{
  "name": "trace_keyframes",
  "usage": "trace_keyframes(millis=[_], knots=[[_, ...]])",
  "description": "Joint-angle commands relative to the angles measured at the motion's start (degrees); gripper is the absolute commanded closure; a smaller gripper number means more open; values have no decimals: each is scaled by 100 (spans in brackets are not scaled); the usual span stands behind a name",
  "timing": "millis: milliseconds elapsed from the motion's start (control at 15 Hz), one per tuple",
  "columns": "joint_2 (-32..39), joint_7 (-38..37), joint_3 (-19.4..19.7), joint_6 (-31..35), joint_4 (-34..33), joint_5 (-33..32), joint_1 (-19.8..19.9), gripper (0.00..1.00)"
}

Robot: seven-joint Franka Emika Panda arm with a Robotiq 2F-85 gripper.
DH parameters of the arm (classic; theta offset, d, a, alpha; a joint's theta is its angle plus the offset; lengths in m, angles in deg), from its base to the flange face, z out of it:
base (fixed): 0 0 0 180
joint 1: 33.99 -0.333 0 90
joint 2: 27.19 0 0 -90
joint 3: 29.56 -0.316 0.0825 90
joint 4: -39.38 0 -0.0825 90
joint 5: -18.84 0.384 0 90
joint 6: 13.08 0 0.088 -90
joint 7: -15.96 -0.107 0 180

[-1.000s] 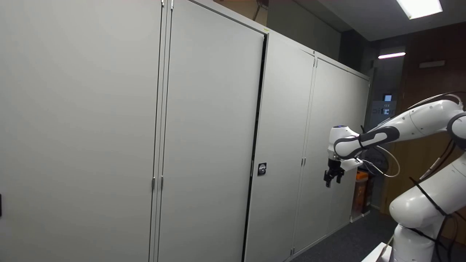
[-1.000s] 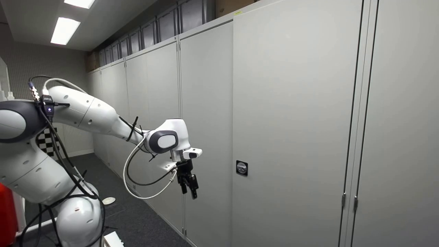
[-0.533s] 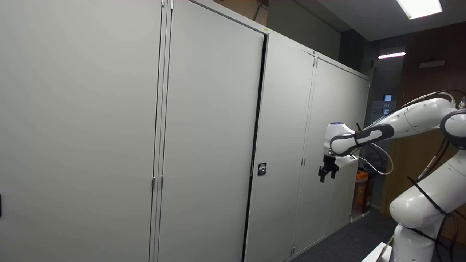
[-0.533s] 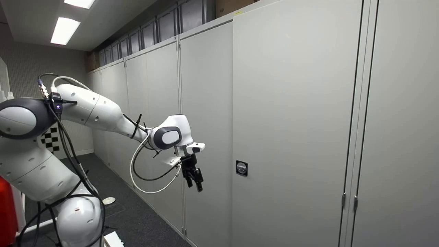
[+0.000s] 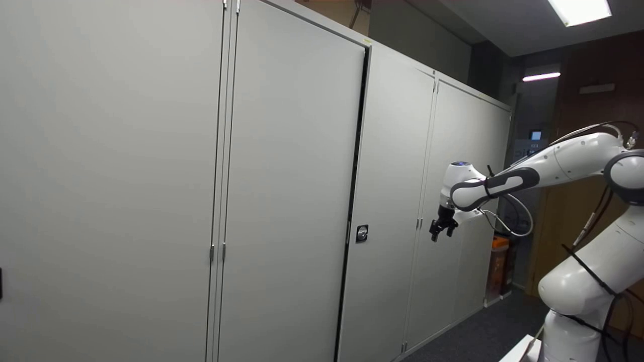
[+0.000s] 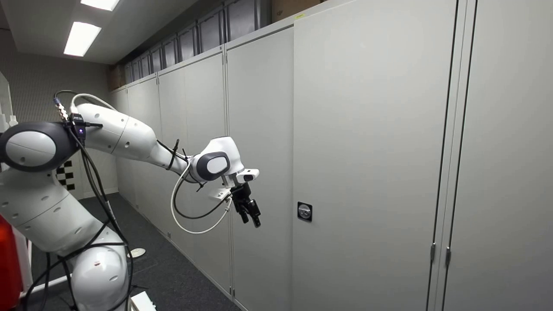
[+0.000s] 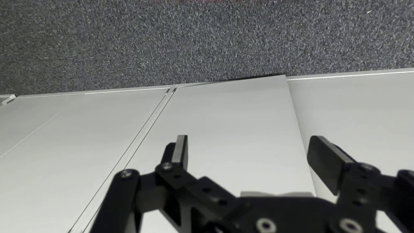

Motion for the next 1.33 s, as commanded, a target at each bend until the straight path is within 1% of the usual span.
trace_keyframes(millis=[0, 733, 1267], knots=[[169, -281, -125, 191, -282, -30, -25, 0], [359, -847, -516, 299, -840, -215, 14, 0], [668, -1315, -752, 293, -1421, -692, 45, 0]])
